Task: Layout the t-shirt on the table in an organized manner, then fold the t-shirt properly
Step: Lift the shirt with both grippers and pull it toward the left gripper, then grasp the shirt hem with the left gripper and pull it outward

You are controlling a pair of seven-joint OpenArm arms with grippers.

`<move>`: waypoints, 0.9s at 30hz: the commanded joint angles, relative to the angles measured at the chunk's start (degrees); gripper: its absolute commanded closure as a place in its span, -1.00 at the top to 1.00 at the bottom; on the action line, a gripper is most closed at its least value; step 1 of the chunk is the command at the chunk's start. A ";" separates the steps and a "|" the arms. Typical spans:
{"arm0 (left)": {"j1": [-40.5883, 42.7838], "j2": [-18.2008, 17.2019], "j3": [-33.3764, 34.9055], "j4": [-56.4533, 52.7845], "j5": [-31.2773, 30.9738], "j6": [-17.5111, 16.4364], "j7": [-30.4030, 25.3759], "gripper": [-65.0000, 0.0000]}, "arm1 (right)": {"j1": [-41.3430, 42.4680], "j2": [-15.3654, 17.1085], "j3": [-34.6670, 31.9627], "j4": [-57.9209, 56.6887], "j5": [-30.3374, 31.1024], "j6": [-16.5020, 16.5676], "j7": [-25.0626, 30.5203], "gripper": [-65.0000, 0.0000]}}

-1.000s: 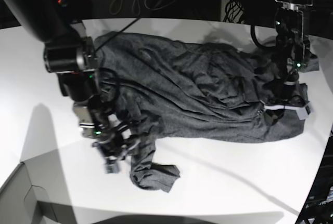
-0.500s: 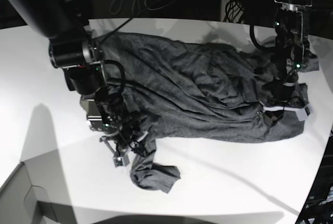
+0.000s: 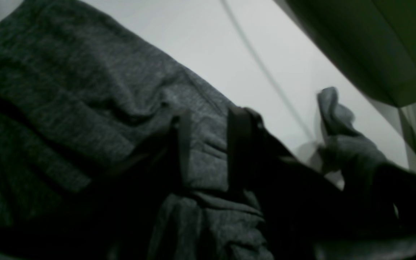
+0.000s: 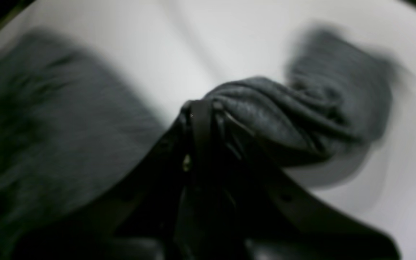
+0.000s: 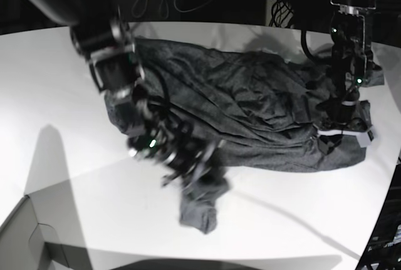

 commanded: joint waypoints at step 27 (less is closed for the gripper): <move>-23.42 4.92 15.42 -11.54 0.43 -0.65 9.23 0.79 | -16.52 12.71 -2.81 35.63 1.06 2.12 -19.85 -0.55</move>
